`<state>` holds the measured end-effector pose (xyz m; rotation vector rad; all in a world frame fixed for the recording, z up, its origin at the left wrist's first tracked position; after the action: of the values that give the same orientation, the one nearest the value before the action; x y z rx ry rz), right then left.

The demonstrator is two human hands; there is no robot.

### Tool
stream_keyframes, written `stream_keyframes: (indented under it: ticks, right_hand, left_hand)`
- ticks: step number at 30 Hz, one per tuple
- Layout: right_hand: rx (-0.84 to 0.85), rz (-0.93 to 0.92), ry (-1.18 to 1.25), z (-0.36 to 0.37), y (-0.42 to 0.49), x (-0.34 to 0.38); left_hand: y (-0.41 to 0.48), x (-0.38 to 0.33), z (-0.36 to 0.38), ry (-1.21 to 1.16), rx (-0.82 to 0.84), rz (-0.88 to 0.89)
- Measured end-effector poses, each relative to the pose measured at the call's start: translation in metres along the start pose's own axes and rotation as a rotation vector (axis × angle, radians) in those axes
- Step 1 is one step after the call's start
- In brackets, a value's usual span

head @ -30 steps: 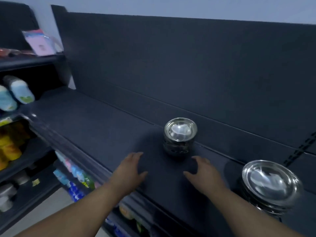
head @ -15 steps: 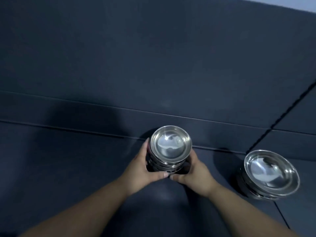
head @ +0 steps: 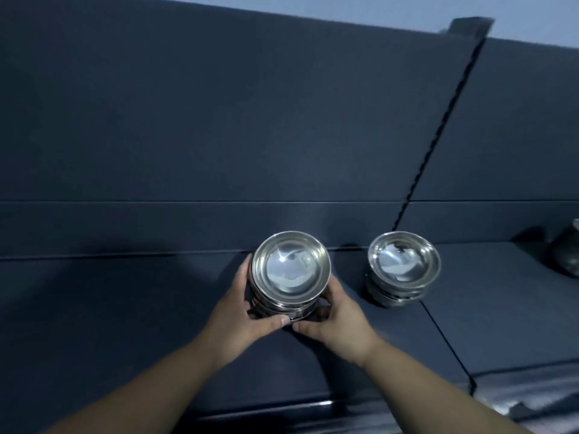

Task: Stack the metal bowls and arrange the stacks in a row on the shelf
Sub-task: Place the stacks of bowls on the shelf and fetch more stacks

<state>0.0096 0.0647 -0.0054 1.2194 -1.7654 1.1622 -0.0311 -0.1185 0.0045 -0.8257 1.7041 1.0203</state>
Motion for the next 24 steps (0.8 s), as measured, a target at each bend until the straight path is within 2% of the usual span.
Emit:
stream_keyframes:
  ticks: [5,10,18,24]
  right_hand:
    - [-0.045,-0.026,0.049,-0.055,-0.078,-0.031]
    - [-0.125,-0.045,0.057,-0.136,-0.168,-0.084]
    - [-0.340,0.021,0.121,-0.273,-0.314,-0.183]
    - [-0.535,0.103,0.221,-0.348,-0.391,-0.246]
  left_hand:
    - [-0.038,-0.031,0.073,-0.013,0.037,-0.006]
    - [-0.081,-0.077,0.180,-0.056,0.099,0.047]
    - [-0.131,-0.133,0.370,-0.104,0.359,0.102]
    - [-0.144,-0.157,0.494,-0.157,0.556,0.158]
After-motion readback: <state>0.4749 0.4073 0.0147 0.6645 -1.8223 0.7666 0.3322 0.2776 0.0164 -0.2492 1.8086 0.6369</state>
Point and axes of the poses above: each hand's wrist, its own y-axis towards the middle knuckle, its own z-axis out of the palm, x = y × z, the point moved 4 cm from there along y, towards the middle knuckle, and after that the axes turned 13 degrees about z, right-handed, at the moved point
